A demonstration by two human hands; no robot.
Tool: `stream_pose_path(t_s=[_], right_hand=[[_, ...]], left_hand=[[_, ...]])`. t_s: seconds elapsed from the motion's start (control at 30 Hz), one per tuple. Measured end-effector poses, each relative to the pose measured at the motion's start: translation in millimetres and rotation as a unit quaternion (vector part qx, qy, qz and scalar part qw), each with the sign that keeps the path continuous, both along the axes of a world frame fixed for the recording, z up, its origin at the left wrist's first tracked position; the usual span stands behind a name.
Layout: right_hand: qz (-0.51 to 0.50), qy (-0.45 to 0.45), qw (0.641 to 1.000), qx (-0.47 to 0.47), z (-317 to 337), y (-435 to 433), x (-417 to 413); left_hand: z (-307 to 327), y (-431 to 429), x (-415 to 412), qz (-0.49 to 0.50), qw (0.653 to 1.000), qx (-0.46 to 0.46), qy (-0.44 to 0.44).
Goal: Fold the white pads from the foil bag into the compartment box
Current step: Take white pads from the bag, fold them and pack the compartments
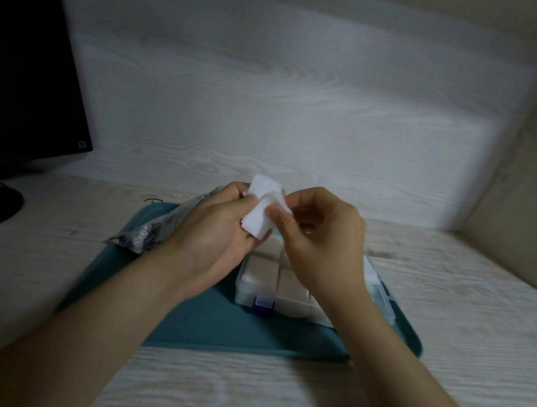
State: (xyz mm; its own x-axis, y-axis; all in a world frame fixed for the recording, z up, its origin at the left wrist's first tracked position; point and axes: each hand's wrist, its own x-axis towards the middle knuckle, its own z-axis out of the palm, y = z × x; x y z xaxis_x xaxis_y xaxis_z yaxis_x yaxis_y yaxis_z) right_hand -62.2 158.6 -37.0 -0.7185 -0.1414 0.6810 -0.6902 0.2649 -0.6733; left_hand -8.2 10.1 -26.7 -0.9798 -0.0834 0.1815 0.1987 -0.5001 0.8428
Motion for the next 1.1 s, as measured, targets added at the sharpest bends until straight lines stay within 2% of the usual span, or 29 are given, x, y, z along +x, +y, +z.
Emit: stream_pose_path(t_s=[0.1,0.27,0.43,0.87,1.0,1.1], right_hand=[[0.026,-0.021,0.999,-0.029,2.2,2.6,-1.3],[0.102,-0.011,0.986,-0.133,17.4,11.8,-0.5],[0.148,-0.026,0.987,-0.057,13.4,13.4,-3.1],[0.081,-0.022,0.996,-0.036,9.3,12.0,-4.7],[0.032,0.014,0.999,-0.019,6.4,8.5,-5.0],[-0.032,0.09,0.994,0.051,4.0,8.5,-5.9]], left_hand=[[1.2,-2.4,-1.1,0.016,1.0,0.022,0.005],[-1.6,-6.9,-3.0,0.086,0.994,-0.069,-0.005],[-5.5,-7.8,-1.9,0.08,0.982,-0.174,0.007],[-6.0,-7.1,-0.6,0.014,0.978,-0.203,0.043],[-8.4,-6.6,-4.0,0.012,0.981,-0.188,0.047],[-10.2,-8.0,-6.0,0.013,0.981,-0.19,0.043]])
